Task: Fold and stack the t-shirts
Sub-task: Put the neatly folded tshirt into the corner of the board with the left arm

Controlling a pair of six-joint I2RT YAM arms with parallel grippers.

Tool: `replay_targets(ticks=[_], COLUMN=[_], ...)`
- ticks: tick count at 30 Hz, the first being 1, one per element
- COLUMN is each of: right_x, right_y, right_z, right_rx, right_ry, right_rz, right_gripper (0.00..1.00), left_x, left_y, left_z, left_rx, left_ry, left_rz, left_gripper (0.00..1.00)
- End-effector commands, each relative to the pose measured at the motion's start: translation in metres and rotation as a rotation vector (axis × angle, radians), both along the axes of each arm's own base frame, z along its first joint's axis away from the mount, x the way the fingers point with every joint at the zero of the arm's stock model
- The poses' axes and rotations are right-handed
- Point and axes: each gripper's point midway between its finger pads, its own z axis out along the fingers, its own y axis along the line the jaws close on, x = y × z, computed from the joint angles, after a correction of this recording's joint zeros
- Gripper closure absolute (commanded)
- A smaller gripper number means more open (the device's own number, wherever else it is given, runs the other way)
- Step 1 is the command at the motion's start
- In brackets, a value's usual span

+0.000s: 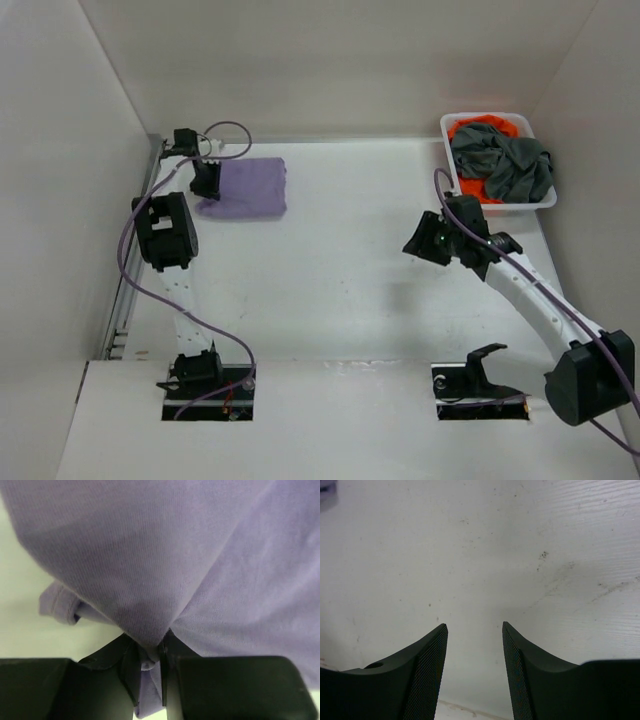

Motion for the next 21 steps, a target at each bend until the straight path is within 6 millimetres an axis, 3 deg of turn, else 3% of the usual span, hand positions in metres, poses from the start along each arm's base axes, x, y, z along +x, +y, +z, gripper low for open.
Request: replay_targets(ticks=[1, 7, 11, 16, 21], right_x=[0.012, 0.02, 0.028, 0.038, 0.043], right_y=[0.001, 0.01, 0.02, 0.039, 0.059], right_z=[0.012, 0.005, 0.002, 0.0, 0.001], right_rx=[-0.031, -0.055, -0.065, -0.074, -0.064], right_ry=[-0.017, 0.037, 0.062, 0.085, 0.092], right_rz=[0.019, 0.047, 0.072, 0.129, 0.183], right_gripper=[0.48, 0.48, 0.47, 0.46, 0.45], left_x=[0.054, 0.113, 0.132, 0.151, 0.151], left_y=[0.075, 0.148, 0.175, 0.196, 0.232], left_z=[0.027, 0.06, 0.077, 0.102, 0.151], left_rx=[0.208, 0.426, 0.529, 0.675, 0.845], left_ry=[-0.156, -0.358, -0.447, -0.543, -0.614], left_rz=[0.027, 0.096, 0.09, 0.067, 0.157], left_gripper=[0.94, 0.92, 0.87, 0.72, 0.49])
